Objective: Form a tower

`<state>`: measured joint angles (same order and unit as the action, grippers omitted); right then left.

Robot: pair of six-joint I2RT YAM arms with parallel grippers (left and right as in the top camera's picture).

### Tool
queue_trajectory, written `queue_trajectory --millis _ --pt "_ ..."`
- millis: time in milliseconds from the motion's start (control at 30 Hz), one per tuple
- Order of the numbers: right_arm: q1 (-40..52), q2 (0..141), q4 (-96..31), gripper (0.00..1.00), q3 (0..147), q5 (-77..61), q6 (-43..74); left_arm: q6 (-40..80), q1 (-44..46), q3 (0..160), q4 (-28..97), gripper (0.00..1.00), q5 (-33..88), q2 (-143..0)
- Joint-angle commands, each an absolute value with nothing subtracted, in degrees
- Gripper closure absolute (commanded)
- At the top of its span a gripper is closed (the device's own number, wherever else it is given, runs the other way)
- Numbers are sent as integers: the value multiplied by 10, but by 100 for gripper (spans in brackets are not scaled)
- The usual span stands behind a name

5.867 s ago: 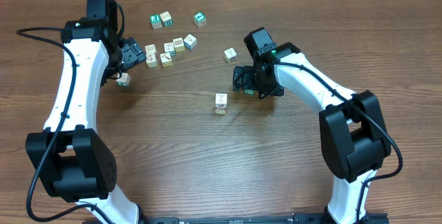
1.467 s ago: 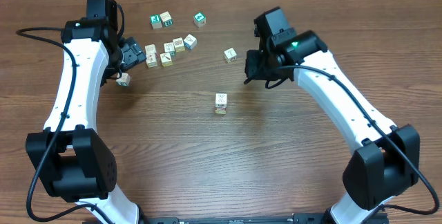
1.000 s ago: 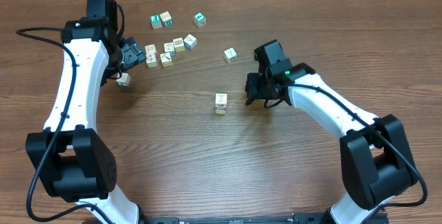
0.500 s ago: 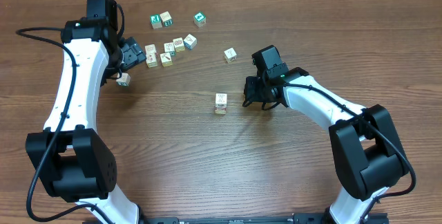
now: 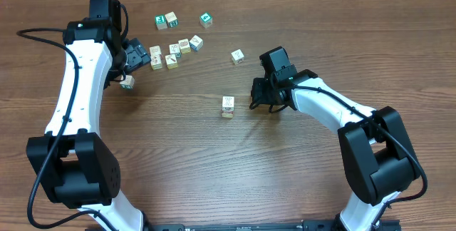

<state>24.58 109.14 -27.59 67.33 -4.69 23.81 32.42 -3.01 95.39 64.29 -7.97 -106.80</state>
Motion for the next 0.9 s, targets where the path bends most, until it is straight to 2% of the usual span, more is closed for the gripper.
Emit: queue_trajectory --millis 0,767,833,867 --pt "247 1106 -272 85 672 -48 242 317 -30 961 642 1 -79 -1059" --pt "247 1126 -266 85 672 -38 242 317 -30 961 643 1 -79 -1059" --pt "247 1126 -266 84 672 -38 242 317 -30 961 643 0 -79 -1059" --pt "247 1126 -266 80 672 -38 242 317 -30 961 643 1 -79 -1059"
